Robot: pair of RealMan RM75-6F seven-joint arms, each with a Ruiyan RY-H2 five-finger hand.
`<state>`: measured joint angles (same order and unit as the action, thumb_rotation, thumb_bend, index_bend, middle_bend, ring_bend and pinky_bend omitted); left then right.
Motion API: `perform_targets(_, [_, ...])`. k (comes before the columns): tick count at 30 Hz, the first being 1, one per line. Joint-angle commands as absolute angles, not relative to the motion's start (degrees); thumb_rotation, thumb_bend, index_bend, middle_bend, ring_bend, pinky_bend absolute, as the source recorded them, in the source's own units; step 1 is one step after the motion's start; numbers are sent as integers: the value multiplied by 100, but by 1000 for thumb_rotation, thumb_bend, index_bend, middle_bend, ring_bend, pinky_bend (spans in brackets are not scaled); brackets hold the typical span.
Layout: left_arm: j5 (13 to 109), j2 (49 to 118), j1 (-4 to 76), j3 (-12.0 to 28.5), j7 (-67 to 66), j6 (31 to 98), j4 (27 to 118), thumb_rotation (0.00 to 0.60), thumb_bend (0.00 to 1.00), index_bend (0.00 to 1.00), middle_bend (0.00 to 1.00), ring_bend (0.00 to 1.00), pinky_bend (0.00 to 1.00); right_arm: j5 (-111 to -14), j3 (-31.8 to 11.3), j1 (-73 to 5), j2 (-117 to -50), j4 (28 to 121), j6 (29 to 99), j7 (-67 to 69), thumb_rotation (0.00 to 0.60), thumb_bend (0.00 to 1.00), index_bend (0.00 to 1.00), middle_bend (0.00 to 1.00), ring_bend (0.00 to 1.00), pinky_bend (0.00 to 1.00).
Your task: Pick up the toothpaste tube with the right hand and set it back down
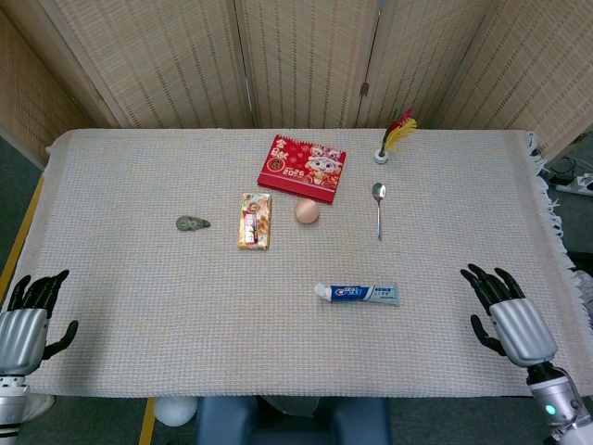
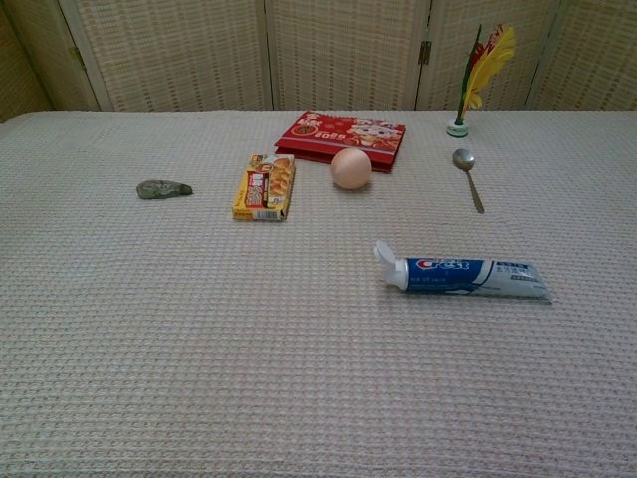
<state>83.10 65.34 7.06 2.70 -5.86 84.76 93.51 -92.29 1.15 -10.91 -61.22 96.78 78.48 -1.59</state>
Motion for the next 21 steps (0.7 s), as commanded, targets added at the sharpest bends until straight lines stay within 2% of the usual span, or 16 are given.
perform_targets(1, [8314, 6516, 693, 263, -554, 8468, 9366, 600, 427, 85, 182, 142, 0, -9056, -13, -1595, -6225, 10223, 7026, -648, 600, 362, 0, 53, 118, 77])
perform_targets(2, [8328, 6507, 687, 254, -535, 8466, 9370, 600, 427, 85, 182, 142, 0, -8929, -61, -1752, -6273, 10363, 6740, -795, 600, 324, 0, 31, 97, 77])
perform_targets(5, [8361, 6485, 670, 239, -510, 8476, 9372, 600, 427, 85, 182, 141, 0, -8533, -229, -2122, -6504, 10522, 6146, -1260, 600, 312, 0, 13, 73, 77])
perform_targets(10, [8339, 6457, 631, 237, -426, 8481, 9357, 600, 427, 86, 178, 140, 0, -7677, -576, -2624, -7192, 10328, 5611, -2106, 600, 312, 0, 17, 88, 82])
perform_targets(16, [8297, 6434, 592, 230, -372, 8459, 9327, 600, 427, 91, 176, 139, 0, -6816, -772, -3134, -7837, 9945, 5202, -2811, 600, 310, 3, 115, 180, 128])
perform_targets(21, [8283, 6433, 572, 233, -347, 8453, 9303, 600, 427, 91, 174, 139, 0, -6314, -835, -3427, -8207, 9680, 5082, -3119, 600, 309, 89, 169, 228, 172])
